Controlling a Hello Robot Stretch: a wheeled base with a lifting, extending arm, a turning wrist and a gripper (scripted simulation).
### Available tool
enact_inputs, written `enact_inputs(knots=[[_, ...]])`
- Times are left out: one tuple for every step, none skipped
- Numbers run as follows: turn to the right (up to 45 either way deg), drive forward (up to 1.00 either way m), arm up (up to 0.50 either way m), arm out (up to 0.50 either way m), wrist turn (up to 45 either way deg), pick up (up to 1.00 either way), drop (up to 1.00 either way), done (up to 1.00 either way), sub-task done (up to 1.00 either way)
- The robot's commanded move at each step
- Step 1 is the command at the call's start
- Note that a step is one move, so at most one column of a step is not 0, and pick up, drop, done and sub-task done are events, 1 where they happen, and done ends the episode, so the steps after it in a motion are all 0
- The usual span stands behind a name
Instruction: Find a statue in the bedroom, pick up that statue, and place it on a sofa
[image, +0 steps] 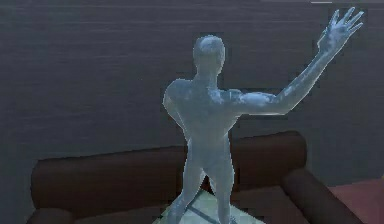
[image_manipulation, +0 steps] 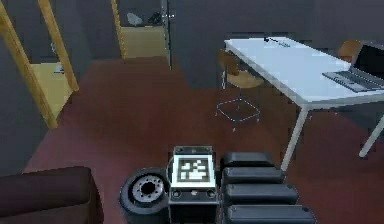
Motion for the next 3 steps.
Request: enact_inputs(knots=[[-9.0, 0.00, 0.00, 0.00, 0.0, 0.00, 0.00, 0.00, 0.00], [45.0, 0.00, 0.00, 0.00, 0.0, 0.00, 0.00, 0.00, 0.00], [45.0, 0.00, 0.00, 0.00, 0.0, 0.00, 0.00, 0.00, 0.00]])
